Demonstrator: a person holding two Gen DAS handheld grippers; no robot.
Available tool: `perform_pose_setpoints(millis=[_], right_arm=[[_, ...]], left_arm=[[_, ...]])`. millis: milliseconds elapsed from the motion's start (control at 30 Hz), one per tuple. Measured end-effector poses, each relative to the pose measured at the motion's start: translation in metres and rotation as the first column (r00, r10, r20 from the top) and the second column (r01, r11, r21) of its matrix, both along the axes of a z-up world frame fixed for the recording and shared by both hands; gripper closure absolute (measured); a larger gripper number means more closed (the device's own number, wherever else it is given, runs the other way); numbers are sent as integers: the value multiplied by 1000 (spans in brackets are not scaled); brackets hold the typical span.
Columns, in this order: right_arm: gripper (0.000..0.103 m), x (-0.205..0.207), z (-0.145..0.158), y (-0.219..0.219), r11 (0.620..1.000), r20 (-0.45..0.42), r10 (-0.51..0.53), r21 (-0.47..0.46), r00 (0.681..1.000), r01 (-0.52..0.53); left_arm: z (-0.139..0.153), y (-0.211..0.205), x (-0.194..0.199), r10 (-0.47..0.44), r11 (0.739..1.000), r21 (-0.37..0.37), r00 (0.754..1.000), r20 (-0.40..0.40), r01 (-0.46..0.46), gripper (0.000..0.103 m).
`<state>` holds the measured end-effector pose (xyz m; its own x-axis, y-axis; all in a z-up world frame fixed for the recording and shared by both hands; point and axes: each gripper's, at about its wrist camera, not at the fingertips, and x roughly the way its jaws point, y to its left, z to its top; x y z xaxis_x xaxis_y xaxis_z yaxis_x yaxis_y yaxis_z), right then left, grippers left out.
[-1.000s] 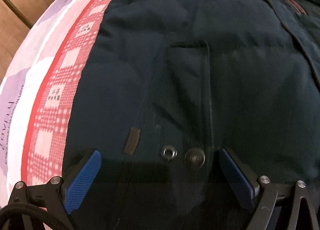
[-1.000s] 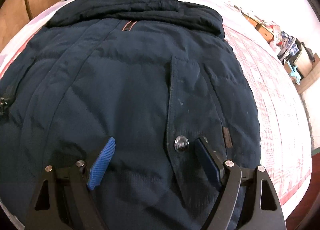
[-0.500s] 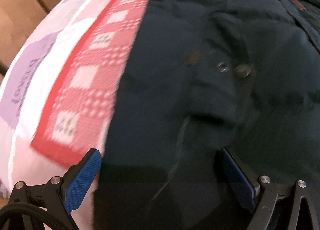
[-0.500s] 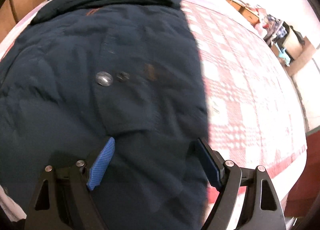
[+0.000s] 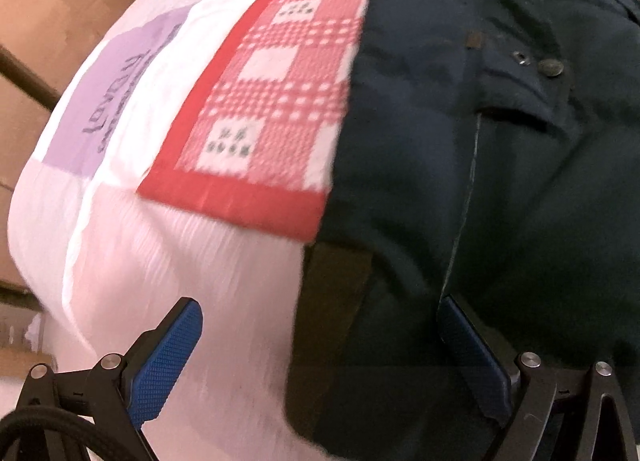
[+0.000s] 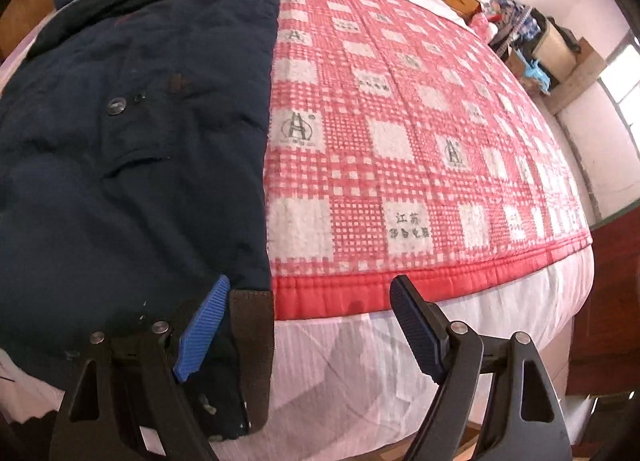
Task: Fold large clothes
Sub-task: 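Close both tools on the brown-trimmed hem edge of the jacket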
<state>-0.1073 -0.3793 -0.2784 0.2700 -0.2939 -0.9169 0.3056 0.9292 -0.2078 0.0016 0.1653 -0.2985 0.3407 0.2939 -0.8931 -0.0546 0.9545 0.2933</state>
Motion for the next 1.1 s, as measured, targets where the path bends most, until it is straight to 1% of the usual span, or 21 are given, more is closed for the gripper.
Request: perform_pose_setpoints(millis=[133, 233, 333, 467, 600, 667, 733, 800, 867, 933, 1000, 1100], right_arm=[[19, -6, 6, 11, 998, -15, 47, -33, 999, -47], [19, -7, 11, 24, 996, -8, 91, 0, 996, -91], [19, -7, 9, 35, 990, -16, 142, 16, 990, -142], [19, -1, 3, 26, 987, -31, 149, 68, 988, -147], [19, 4, 4, 17, 980, -39, 193, 57, 980, -191], [19, 2, 5, 14, 975, -45, 217, 60, 975, -214], [19, 1, 5, 11, 972, -44, 228, 60, 973, -226], [19, 1, 6, 9, 971, -44, 236, 60, 971, -233], [19, 1, 6, 10, 972, -40, 231, 56, 972, -229], [19, 1, 6, 12, 974, -38, 221, 57, 975, -218], [19, -1, 8, 15, 978, -32, 203, 57, 979, -201], [19, -6, 12, 22, 984, -26, 175, 45, 984, -174]], left_arm=[[4, 2, -9, 31, 1000, 1, 999, -7, -31, 4], [5, 0, -12, 32, 999, 12, 999, -10, -31, 4], [5, -2, -18, 54, 998, 30, 998, -18, -53, 4], [8, 7, -30, 128, 991, 26, 991, -25, -128, 4], [11, 14, -45, 175, 983, 64, 984, -23, -173, 4], [14, 22, -56, 216, 973, 89, 976, -20, -213, 4], [15, 32, -66, 251, 964, 95, 967, -30, -248, 5], [16, 40, -73, 268, 959, 101, 963, -34, -264, 5], [17, 44, -76, 259, 962, 97, 965, -34, -255, 5], [18, 43, -76, 229, 970, 85, 973, -30, -226, 5], [16, 35, -71, 188, 981, 52, 982, -25, -186, 5], [10, 24, -60, 116, 993, 23, 993, -10, -115, 5]])
